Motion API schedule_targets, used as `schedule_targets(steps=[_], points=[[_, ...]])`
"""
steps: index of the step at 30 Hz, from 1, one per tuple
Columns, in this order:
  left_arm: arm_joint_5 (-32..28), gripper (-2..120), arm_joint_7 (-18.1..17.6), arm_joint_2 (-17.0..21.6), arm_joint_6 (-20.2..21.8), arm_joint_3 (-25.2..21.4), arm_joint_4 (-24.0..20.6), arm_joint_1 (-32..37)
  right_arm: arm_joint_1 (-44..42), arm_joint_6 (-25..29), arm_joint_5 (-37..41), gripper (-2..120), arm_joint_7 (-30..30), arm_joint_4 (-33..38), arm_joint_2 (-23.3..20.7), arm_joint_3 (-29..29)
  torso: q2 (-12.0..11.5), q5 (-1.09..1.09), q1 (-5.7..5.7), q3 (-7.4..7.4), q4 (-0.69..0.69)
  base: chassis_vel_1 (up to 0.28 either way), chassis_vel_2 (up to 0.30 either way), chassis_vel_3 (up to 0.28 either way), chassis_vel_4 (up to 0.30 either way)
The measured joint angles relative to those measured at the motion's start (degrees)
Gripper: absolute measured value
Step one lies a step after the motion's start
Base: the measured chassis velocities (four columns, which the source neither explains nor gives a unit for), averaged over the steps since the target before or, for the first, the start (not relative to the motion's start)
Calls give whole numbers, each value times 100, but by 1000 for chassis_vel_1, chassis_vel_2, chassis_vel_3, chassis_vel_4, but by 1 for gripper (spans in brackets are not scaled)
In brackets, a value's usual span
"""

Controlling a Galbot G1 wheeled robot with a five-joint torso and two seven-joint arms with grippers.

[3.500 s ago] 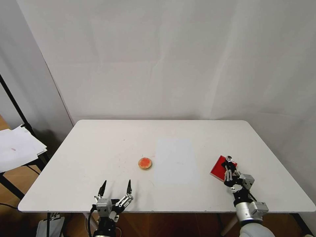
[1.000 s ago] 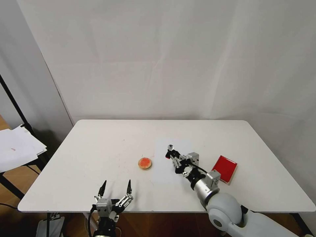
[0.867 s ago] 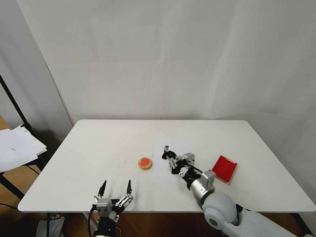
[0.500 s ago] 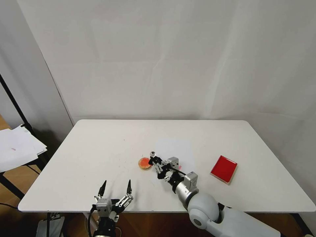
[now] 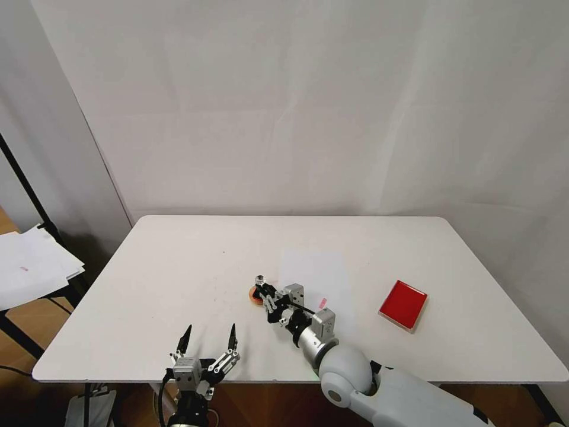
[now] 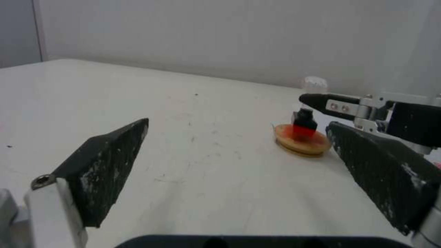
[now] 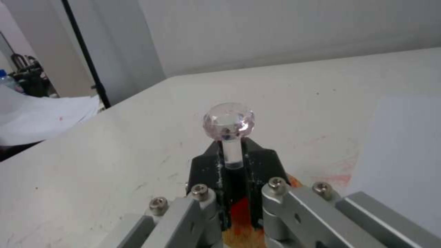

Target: Pick up the stamp from the ink pad and place it onto another ink pad.

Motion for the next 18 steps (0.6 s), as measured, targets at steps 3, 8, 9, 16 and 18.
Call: schedule_targets(steps=[3,8,9,16,18], points=[[0,102,0,0,0,0,0,0,55,39,-2,7,1,-62,42,-13,0,0,0,0,0,0,0,0,0],[0,102,0,0,0,0,0,0,71,47,-6,7,59,-132,122,2,0,0,0,0,0,0,0,0,0],[0,102,0,0,0,0,0,0,71,44,-7,7,87,-149,131,2,0,0,0,0,0,0,0,0,0],[0,102,0,0,0,0,0,0,84,43,4,7,112,-167,124,-1,0,0,0,0,0,0,0,0,0],[0,102,0,0,0,0,0,0,86,43,18,7,112,-155,116,-2,0,0,0,0,0,0,0,0,0]])
